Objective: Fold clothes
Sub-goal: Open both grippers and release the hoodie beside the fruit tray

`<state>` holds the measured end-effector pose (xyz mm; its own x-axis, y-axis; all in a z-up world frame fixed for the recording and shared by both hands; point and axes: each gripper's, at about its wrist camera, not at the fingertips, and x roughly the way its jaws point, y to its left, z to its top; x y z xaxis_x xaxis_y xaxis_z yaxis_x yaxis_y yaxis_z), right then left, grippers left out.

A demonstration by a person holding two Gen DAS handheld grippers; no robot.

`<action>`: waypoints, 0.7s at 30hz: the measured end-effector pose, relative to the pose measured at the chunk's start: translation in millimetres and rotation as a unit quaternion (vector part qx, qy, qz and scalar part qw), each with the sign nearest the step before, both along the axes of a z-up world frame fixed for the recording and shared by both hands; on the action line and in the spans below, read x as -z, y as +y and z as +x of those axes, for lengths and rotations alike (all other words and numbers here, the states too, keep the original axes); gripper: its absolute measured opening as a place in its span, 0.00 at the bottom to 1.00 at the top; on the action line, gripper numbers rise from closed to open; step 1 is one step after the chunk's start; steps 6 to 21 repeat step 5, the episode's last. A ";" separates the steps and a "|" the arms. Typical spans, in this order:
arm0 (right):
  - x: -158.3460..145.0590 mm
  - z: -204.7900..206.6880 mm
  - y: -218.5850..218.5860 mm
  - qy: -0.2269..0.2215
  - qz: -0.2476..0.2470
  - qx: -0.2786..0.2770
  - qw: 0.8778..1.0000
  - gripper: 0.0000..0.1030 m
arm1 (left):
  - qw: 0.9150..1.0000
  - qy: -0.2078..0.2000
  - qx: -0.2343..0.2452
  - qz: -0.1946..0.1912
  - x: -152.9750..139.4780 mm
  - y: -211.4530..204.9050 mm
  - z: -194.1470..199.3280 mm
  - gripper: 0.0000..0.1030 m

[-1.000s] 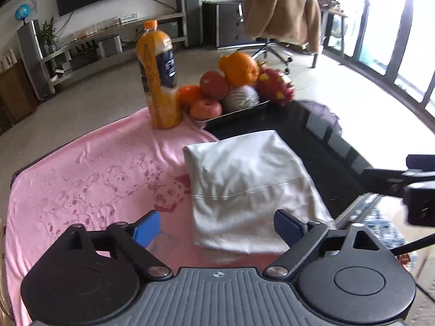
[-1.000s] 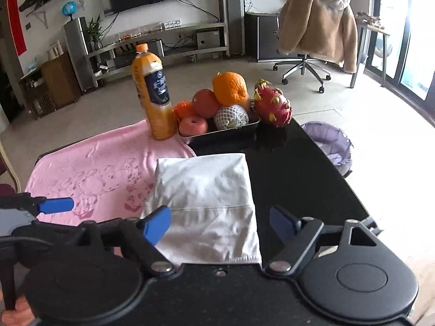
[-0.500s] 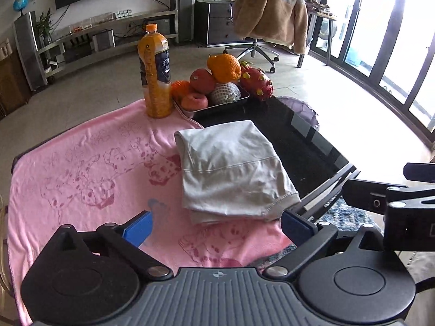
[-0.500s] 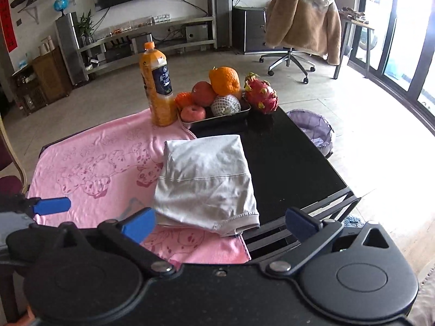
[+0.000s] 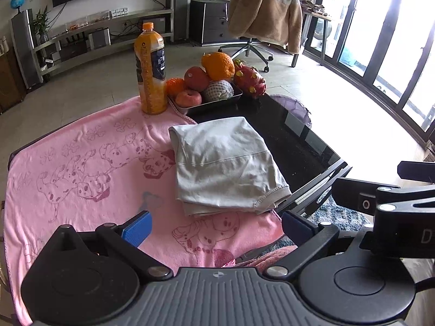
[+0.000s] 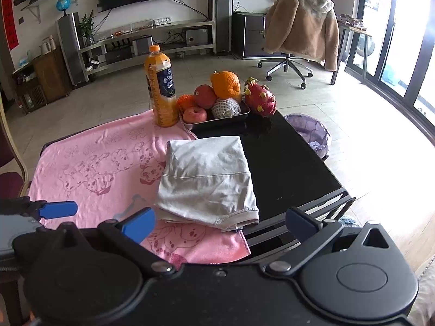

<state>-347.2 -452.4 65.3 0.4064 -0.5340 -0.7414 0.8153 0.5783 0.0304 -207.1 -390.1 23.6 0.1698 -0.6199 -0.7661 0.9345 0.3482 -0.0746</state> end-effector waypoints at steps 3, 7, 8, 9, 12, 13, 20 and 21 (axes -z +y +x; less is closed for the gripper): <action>2.5 0.6 -0.6 -0.001 0.002 0.002 1.000 1.00 | 1.000 -0.002 -0.001 0.001 2.1 -1.2 0.6 0.99; 4.5 2.6 -1.1 0.000 0.003 0.002 1.000 1.00 | 1.000 -0.003 -0.004 -0.004 4.2 -0.6 2.6 0.99; 4.5 2.6 -1.1 0.000 0.003 0.002 1.000 1.00 | 1.000 -0.003 -0.004 -0.004 4.2 -0.6 2.6 0.99; 4.5 2.6 -1.1 0.000 0.003 0.002 1.000 1.00 | 1.000 -0.003 -0.004 -0.004 4.2 -0.6 2.6 0.99; 4.5 2.6 -1.1 0.000 0.003 0.002 1.000 1.00 | 1.000 -0.003 -0.004 -0.004 4.2 -0.6 2.6 0.99; 4.5 2.6 -1.1 0.000 0.003 0.002 1.000 1.00 | 1.000 -0.003 -0.004 -0.004 4.2 -0.6 2.6 0.99; 4.5 2.6 -1.1 0.000 0.003 0.002 1.000 1.00 | 1.000 -0.003 -0.004 -0.004 4.2 -0.6 2.6 0.99; 4.5 2.6 -1.1 0.000 0.003 0.002 1.000 1.00 | 1.000 -0.003 -0.004 -0.004 4.2 -0.6 2.6 0.99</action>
